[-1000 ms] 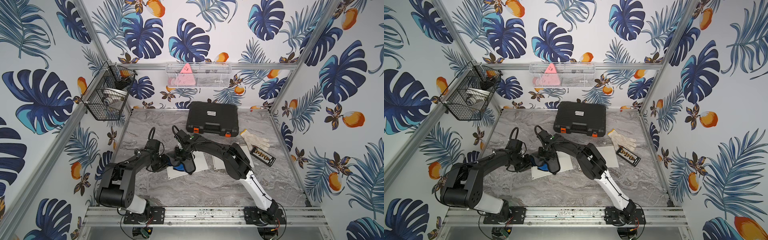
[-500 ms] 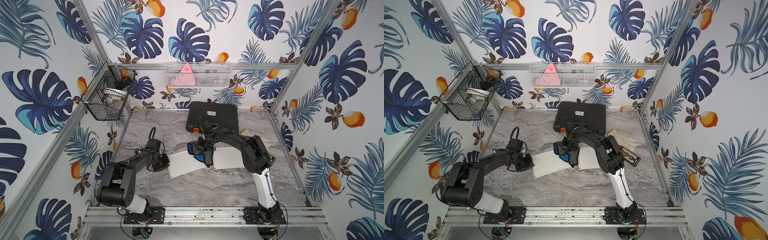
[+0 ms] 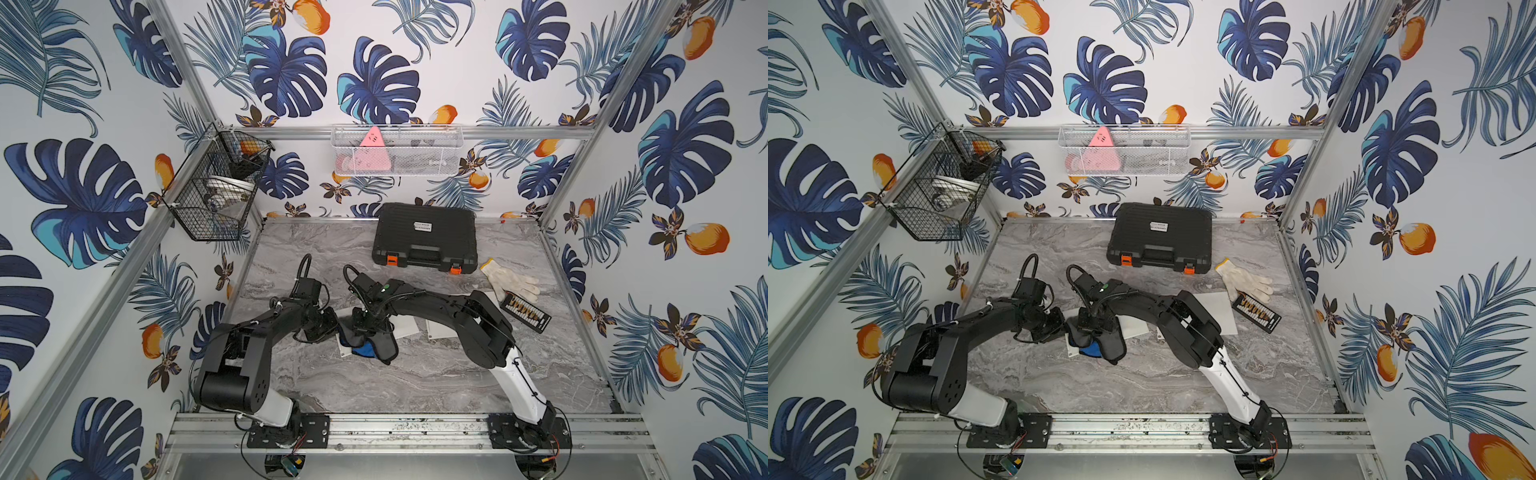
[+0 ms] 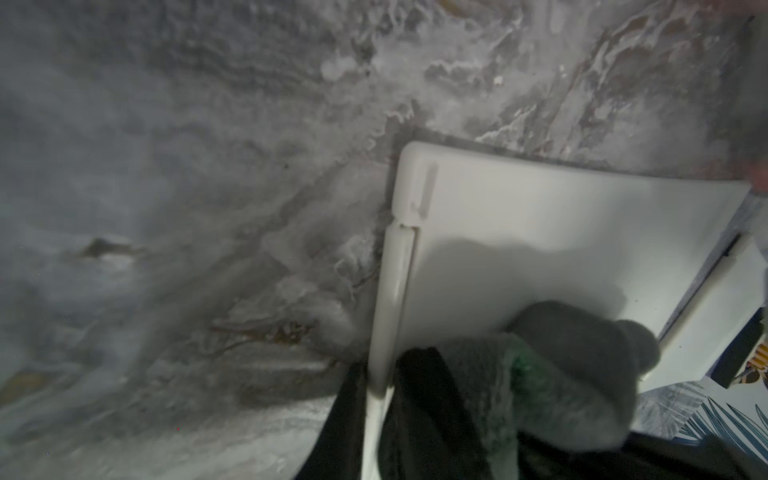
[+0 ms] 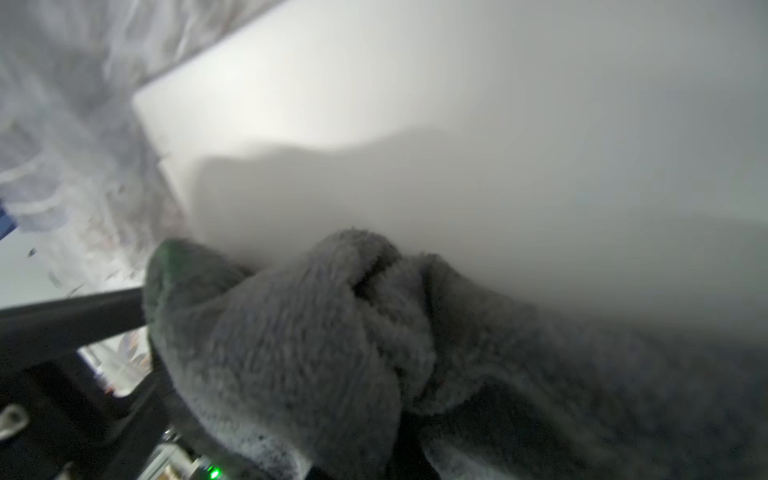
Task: Wipe the drawing tablet
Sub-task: Wipe the dirt from the drawing tablet.
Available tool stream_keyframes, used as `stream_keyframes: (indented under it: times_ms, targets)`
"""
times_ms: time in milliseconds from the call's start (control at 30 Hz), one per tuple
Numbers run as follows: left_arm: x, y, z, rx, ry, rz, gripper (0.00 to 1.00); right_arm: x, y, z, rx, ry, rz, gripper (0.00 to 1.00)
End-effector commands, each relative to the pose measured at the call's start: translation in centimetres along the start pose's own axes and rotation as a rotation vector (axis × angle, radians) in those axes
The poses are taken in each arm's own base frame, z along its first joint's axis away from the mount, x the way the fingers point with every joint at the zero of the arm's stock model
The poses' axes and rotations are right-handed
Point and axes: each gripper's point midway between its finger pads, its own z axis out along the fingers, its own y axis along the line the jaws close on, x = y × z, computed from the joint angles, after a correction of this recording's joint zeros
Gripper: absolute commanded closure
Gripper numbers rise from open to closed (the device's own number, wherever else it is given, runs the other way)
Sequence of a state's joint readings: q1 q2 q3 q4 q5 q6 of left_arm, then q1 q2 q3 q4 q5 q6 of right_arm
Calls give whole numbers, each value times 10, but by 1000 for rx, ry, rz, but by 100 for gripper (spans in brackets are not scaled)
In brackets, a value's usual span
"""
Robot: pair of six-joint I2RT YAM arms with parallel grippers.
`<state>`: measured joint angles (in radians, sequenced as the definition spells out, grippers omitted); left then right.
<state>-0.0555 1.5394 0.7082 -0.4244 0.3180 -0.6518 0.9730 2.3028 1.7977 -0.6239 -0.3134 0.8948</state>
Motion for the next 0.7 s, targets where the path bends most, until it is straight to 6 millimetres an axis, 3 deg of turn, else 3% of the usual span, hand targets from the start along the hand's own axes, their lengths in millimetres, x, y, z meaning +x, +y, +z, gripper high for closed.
stream_keyframes:
  times_ms: [0,167,267,333,533,667]
  targets:
    - [27,48,6,-206,82,-31,81,1,-13,-3,2,26,94,100]
    - [26,48,5,-210,79,-29,81,-22,-75,-45,74,-70,211,100]
    - [26,48,5,-214,79,-25,81,-24,-88,-60,99,-114,218,100]
    - [25,48,5,-213,79,-21,81,-17,-75,-55,78,-96,194,100]
    - [24,47,5,-214,81,-20,81,28,-1,-2,7,39,64,100]
    - [24,48,5,-219,81,-17,81,39,17,16,-29,86,67,100]
